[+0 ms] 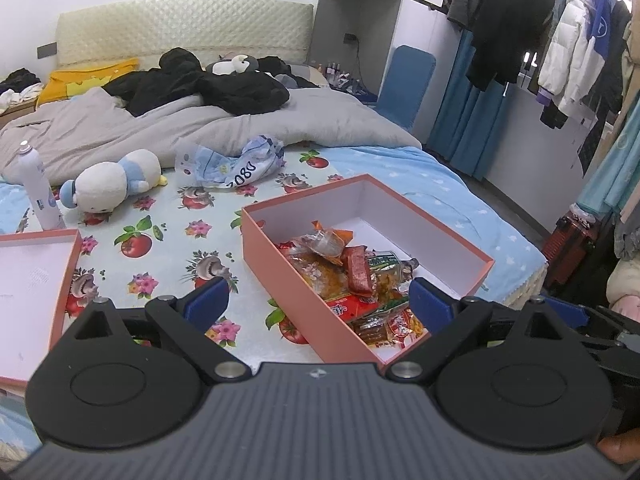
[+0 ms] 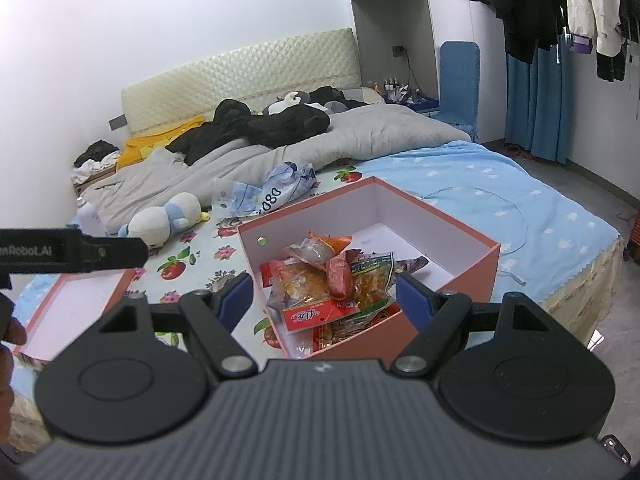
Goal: Organize snacks
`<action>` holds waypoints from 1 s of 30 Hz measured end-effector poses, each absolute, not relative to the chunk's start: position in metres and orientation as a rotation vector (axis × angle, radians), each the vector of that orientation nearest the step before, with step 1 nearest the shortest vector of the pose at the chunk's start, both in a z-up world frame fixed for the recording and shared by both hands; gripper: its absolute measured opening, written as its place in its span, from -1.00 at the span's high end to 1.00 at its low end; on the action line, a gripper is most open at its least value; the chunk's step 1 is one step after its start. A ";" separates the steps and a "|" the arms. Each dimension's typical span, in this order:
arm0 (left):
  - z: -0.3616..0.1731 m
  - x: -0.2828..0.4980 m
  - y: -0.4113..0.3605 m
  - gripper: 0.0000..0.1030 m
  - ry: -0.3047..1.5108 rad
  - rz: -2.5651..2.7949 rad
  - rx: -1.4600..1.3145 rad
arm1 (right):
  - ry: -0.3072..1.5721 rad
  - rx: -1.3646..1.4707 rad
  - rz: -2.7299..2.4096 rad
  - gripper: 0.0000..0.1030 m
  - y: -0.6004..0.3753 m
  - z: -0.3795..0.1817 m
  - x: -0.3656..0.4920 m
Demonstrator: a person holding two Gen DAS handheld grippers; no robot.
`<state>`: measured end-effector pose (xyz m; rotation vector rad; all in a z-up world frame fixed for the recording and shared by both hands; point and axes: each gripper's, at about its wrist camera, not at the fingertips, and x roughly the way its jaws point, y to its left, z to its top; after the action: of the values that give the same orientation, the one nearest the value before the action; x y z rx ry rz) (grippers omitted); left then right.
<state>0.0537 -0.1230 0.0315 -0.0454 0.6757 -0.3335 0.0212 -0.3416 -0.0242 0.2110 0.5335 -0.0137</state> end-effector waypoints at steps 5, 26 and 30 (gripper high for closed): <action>0.032 0.055 -0.122 -0.91 0.675 -0.333 -0.047 | 0.537 0.214 -0.017 -0.55 -0.343 -0.025 0.022; 0.031 0.059 -0.117 -0.91 0.683 -0.328 -0.047 | 0.524 0.225 -0.032 -0.55 -0.344 -0.027 0.021; 0.031 0.059 -0.118 -0.91 0.683 -0.328 -0.048 | 0.524 0.234 -0.041 -0.55 -0.346 -0.028 0.022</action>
<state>0.0587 -0.1184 0.0308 -0.0481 0.6833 -0.3278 0.0218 -0.3460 -0.0277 0.2345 0.5241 -0.0413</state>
